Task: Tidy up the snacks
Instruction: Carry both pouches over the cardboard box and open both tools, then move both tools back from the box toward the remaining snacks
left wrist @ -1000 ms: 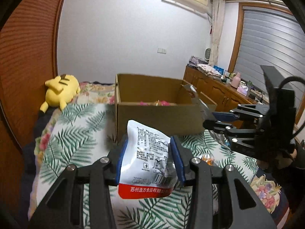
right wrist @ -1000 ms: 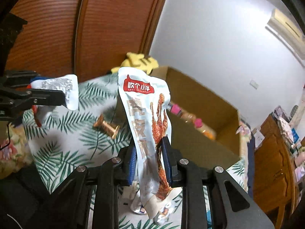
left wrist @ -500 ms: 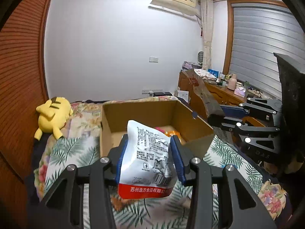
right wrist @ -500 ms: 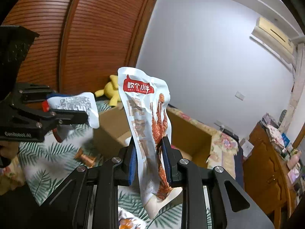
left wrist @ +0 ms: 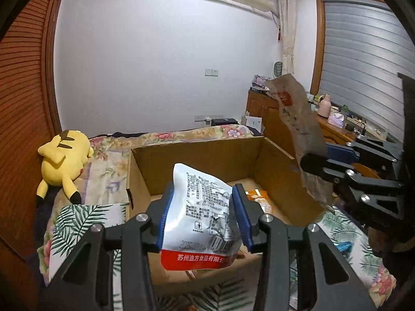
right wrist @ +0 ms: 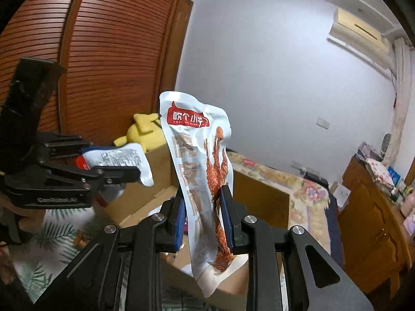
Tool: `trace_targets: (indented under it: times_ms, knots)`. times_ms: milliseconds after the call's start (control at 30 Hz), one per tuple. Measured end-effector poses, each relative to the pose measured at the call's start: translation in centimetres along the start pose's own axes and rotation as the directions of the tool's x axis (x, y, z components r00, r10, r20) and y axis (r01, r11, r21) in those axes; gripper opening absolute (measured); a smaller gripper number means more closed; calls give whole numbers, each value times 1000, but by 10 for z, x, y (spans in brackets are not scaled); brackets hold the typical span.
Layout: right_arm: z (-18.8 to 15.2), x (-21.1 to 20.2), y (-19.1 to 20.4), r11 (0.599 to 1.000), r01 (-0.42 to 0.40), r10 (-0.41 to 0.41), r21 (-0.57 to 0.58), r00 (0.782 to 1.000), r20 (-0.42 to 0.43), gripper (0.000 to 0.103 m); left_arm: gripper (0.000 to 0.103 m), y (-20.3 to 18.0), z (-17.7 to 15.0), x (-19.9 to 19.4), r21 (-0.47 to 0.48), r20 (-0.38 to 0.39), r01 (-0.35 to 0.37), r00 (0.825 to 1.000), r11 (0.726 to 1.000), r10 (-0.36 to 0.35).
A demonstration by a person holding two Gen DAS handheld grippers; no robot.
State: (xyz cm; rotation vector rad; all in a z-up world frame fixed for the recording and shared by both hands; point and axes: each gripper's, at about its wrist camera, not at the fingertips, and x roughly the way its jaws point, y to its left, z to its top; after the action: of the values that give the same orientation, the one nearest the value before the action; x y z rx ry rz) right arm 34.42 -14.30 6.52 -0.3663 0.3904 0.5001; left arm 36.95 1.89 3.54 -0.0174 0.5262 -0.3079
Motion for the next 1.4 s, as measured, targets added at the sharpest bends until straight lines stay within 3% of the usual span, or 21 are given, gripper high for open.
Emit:
trace_targets:
  times_ms: [267, 600, 833, 1100, 1233, 1400]
  knots:
    - [-16, 45, -11, 998, -21, 23, 52, 999, -48, 24, 43, 1, -9, 47, 11, -58, 6, 998, 1000, -6]
    - [-35, 74, -15, 990, -56, 72, 133, 990, -123, 24, 45, -4, -17, 67, 15, -90, 37, 995, 999, -35]
    - [-42, 84, -19, 983, -62, 91, 170, 981, -169, 24, 48, -11, -18, 71, 25, -110, 33, 993, 999, -30]
    - [-47, 89, -36, 956, -125, 179, 265, 965, -191, 26, 56, -8, -17, 66, -11, -120, 42, 992, 999, -43]
    - [-48, 90, -38, 947, -152, 212, 281, 958, -195, 33, 56, -9, -17, 57, -7, -117, 37, 992, 999, -37]
    - [-48, 77, -34, 946, -156, 212, 285, 960, -180, 34, 56, -11, -17, 34, 1, -100, 35, 994, 999, -34]
